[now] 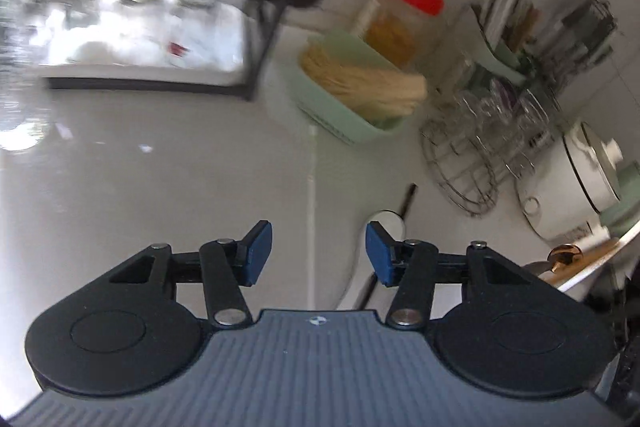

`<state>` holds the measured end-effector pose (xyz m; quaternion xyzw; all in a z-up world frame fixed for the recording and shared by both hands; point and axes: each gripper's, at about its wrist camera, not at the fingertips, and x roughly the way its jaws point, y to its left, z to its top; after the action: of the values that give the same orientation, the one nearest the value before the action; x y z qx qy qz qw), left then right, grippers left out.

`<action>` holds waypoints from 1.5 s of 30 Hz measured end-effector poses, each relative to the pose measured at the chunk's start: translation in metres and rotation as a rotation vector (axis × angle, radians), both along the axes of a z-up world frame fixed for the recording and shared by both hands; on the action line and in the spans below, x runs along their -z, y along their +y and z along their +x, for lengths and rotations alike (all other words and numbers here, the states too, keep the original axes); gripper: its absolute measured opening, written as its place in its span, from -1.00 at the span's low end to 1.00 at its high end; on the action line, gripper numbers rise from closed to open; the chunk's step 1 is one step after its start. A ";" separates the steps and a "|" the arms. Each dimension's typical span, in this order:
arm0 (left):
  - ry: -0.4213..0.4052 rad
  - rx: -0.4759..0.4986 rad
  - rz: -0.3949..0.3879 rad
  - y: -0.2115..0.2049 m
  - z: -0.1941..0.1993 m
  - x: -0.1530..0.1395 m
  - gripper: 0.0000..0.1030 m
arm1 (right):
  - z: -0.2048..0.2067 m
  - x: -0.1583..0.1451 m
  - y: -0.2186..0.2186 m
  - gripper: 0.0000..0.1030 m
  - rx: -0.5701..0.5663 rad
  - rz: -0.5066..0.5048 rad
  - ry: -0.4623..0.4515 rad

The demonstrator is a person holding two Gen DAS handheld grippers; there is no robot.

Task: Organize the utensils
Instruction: 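Move the left tool back to the white ceramic spoon on the counter, then grasp the white ceramic spoon by its handle with the left tool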

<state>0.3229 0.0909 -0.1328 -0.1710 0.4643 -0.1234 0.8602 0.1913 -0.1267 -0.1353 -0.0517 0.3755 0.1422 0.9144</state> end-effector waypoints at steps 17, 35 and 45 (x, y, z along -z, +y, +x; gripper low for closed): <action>0.008 0.441 0.090 -0.075 0.066 0.061 0.13 | -0.008 -0.003 -0.008 0.76 0.038 -0.008 0.034; -0.077 0.589 0.267 -0.124 0.061 0.074 0.17 | -0.010 -0.003 -0.009 0.76 0.055 -0.007 0.032; -0.078 0.534 0.288 -0.124 0.060 0.073 -0.07 | -0.010 -0.003 -0.009 0.76 0.052 -0.006 0.026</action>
<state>0.3829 -0.0327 -0.2057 0.0855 0.4721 -0.2845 0.8300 0.1809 -0.1358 -0.1324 -0.0430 0.3893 0.1179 0.9125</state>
